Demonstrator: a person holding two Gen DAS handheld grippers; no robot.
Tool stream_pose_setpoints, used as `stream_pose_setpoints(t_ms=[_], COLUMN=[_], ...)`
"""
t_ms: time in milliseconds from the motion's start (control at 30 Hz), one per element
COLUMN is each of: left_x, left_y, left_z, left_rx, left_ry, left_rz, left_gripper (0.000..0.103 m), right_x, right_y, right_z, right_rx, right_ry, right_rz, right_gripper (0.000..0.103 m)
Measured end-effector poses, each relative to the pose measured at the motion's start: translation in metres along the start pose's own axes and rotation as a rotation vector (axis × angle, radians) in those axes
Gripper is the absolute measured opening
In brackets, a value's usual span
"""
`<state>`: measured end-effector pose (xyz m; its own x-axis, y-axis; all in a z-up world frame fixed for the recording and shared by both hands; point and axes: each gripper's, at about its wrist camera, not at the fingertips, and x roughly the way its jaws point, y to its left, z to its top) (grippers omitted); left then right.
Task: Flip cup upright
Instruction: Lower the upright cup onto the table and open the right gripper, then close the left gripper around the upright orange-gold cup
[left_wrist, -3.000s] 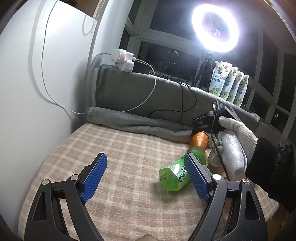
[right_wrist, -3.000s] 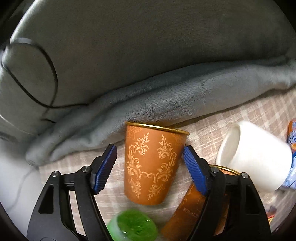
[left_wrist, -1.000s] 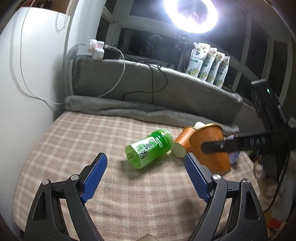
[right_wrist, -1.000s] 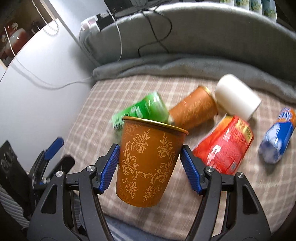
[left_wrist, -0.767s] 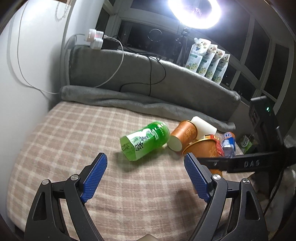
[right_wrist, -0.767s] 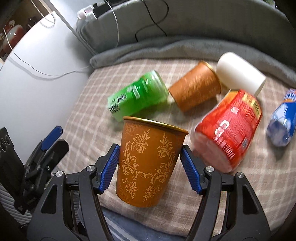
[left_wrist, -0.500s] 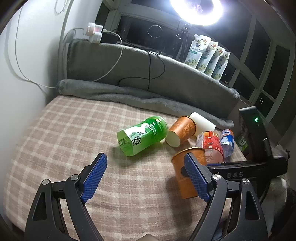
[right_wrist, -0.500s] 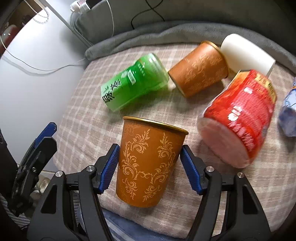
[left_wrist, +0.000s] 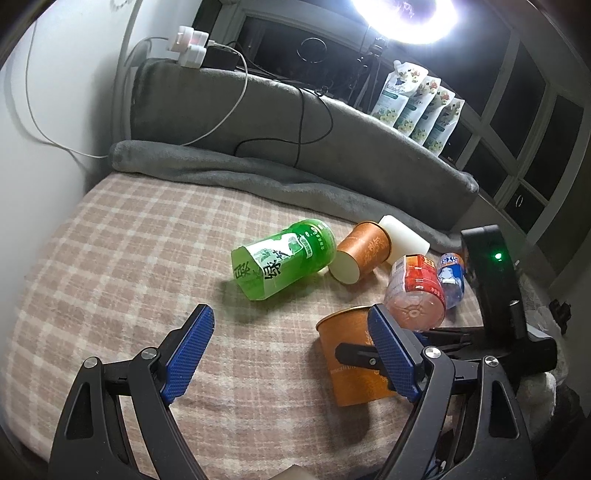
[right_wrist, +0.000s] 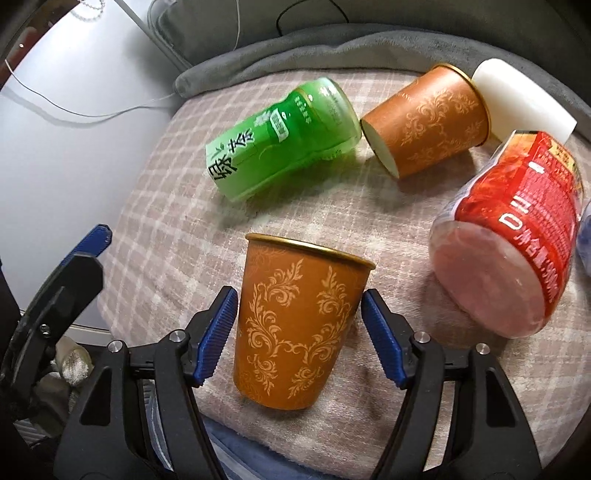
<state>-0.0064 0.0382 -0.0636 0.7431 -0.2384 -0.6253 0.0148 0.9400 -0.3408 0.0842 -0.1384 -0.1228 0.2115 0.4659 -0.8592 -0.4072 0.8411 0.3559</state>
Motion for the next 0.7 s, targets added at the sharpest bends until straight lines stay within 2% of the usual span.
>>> stream_pose_setpoints(t_ms=[167, 367, 600, 700], left_x=[0.004, 0.019, 0.048, 0.06], left_y=[-0.002, -0.011, -0.023, -0.024], left_z=[0.003, 0.006, 0.002, -0.001], left_rx=[0.007, 0.013, 0.021, -0.003], left_ry=[0.025, 0.099, 0.217, 0.267], left_rz=[-0.014, -0.07, -0.122, -0.149], left_gripper=[0.085, 0.085, 0.085, 0.085], right_x=[-0.021, -0.062, -0.107, -0.115], right_y=[-0.01, -0.036, -0.066, -0.078], right_z=[0.0, -0.005, -0.019, -0.028], right_rx=[0.007, 0.063, 0.081, 0.1], right_ry=[-0.06, -0.19, -0.331, -0.346], right_rz=[0.002, -0.013, -0.134, -0.135], right_gripper=[0.078, 0.078, 0.079, 0.079])
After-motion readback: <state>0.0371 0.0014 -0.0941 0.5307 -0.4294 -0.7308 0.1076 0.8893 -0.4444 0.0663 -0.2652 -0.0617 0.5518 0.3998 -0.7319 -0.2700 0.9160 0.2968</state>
